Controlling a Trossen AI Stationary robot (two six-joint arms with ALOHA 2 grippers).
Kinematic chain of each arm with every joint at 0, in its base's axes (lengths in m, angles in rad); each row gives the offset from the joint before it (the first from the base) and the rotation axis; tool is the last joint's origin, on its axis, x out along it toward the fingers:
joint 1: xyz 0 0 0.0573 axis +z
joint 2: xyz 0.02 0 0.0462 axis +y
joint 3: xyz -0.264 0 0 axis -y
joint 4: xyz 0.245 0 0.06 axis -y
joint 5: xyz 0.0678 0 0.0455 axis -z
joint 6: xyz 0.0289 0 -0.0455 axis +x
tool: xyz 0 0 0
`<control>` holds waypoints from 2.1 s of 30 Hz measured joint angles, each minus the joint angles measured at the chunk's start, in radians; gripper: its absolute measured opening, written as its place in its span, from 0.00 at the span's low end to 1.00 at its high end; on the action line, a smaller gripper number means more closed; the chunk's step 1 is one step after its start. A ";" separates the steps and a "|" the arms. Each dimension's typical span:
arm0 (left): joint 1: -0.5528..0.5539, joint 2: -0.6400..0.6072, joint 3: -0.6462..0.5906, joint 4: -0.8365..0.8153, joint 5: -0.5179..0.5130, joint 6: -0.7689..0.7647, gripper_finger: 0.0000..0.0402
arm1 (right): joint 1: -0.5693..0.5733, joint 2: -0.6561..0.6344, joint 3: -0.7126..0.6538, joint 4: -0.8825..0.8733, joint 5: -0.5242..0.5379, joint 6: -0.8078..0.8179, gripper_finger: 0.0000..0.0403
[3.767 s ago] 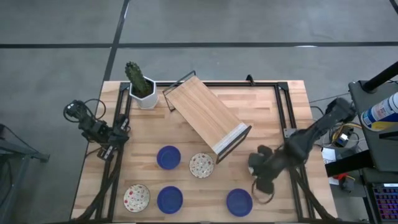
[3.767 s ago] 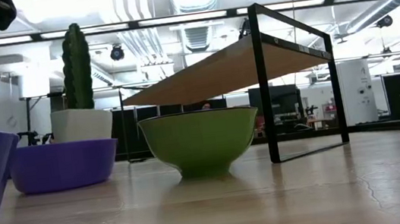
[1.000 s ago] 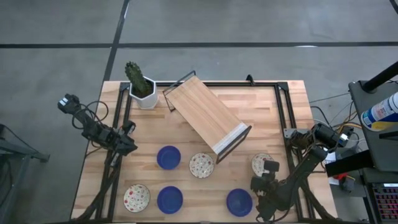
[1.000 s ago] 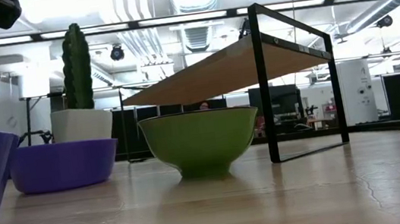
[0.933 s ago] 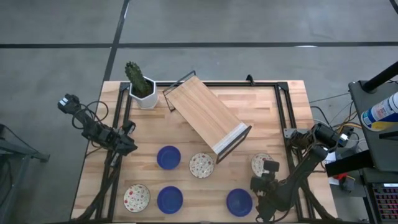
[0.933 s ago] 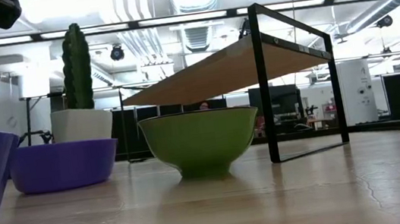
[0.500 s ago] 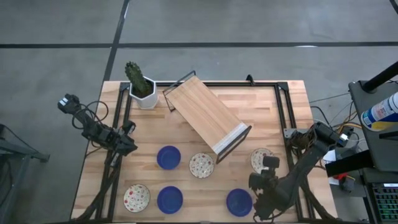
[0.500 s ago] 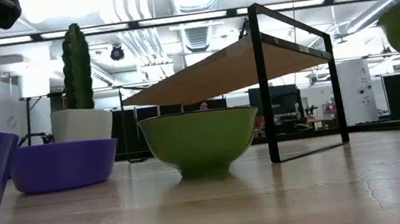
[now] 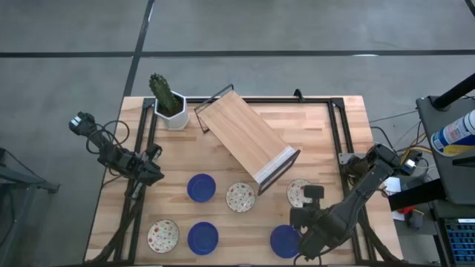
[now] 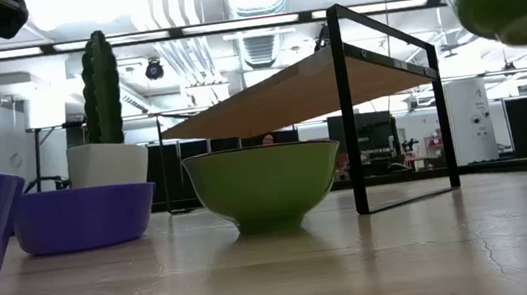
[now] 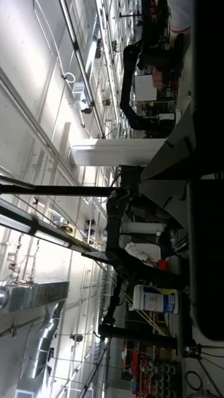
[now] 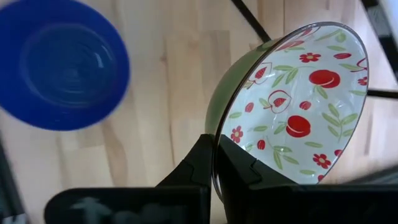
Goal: Pick & Place Mini bowls
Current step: Put the top right white patterned bowl on the shelf
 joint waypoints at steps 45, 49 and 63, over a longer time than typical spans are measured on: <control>0.000 0.000 0.000 -0.037 0.000 -0.024 0.00 | -0.404 0.003 0.370 0.189 0.407 -0.970 0.02; 0.000 0.000 0.000 -0.042 0.000 -0.025 0.00 | -0.467 0.003 0.370 0.192 0.390 -1.026 0.02; 0.000 0.000 0.000 -0.076 0.000 -0.034 0.00 | -0.620 0.003 0.333 0.106 0.201 -0.970 0.02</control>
